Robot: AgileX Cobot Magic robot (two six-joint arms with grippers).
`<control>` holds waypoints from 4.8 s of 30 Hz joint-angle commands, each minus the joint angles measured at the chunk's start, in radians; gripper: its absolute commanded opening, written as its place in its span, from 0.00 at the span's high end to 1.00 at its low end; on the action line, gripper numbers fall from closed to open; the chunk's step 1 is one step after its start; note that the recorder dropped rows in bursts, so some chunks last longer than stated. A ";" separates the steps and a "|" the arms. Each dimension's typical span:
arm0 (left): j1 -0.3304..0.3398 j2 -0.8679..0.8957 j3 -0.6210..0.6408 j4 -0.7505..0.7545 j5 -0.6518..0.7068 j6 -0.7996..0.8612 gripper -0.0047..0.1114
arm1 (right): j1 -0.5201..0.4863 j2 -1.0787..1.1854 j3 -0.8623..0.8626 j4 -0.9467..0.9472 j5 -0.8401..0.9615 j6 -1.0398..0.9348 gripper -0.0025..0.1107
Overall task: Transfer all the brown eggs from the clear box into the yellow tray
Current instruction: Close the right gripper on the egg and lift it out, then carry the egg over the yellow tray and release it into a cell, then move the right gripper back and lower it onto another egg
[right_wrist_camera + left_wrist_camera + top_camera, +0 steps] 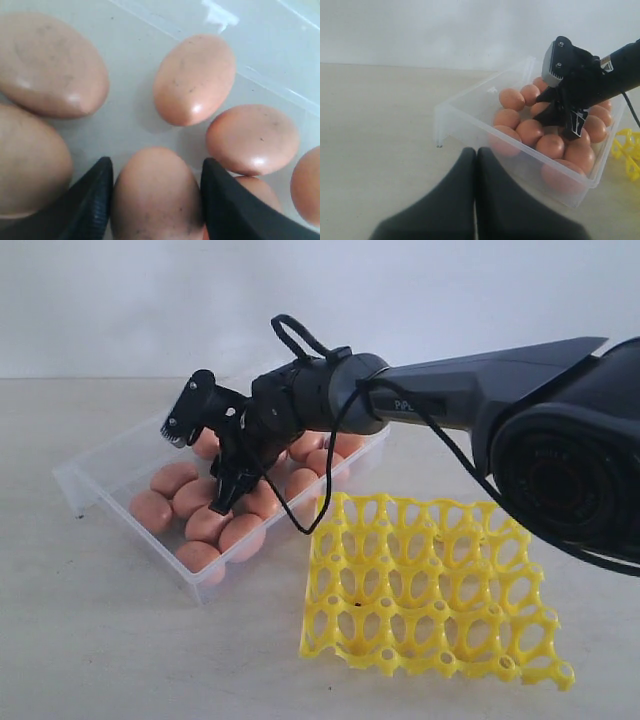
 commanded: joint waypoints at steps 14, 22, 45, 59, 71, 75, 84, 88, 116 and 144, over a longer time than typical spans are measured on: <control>0.003 -0.002 -0.001 -0.004 -0.008 0.000 1.00 | -0.003 -0.457 0.493 1.334 -0.236 -0.628 0.98; 0.003 -0.002 -0.001 -0.004 -0.008 0.000 1.00 | -0.038 -0.827 0.869 1.639 -0.875 -1.293 0.98; 0.003 -0.002 -0.001 -0.004 -0.008 0.000 1.00 | -0.531 -0.665 0.870 -0.936 -1.271 1.701 0.98; 0.003 -0.002 -0.001 -0.004 -0.008 0.000 1.00 | -0.628 -0.323 0.870 -1.306 -1.615 1.778 0.98; 0.003 -0.002 -0.001 -0.004 -0.008 0.000 1.00 | -0.483 -0.305 0.870 -1.312 -1.328 1.620 0.98; 0.003 -0.002 -0.001 -0.004 -0.008 0.000 1.00 | -0.455 -0.305 0.870 -1.302 -1.275 1.558 0.98; 0.003 -0.002 -0.001 -0.004 -0.008 0.000 1.00 | -0.455 -0.305 0.870 -1.239 -1.263 1.523 0.98; 0.003 -0.002 -0.001 -0.004 -0.008 0.000 1.00 | -0.455 -0.305 0.870 -1.237 -1.256 1.509 0.98; 0.003 -0.002 -0.001 -0.004 -0.008 0.000 1.00 | -0.455 -0.409 0.870 -1.199 -1.347 1.465 0.51; 0.003 -0.002 -0.001 -0.004 -0.008 0.000 1.00 | 0.114 -0.387 -0.022 0.016 0.739 0.217 0.98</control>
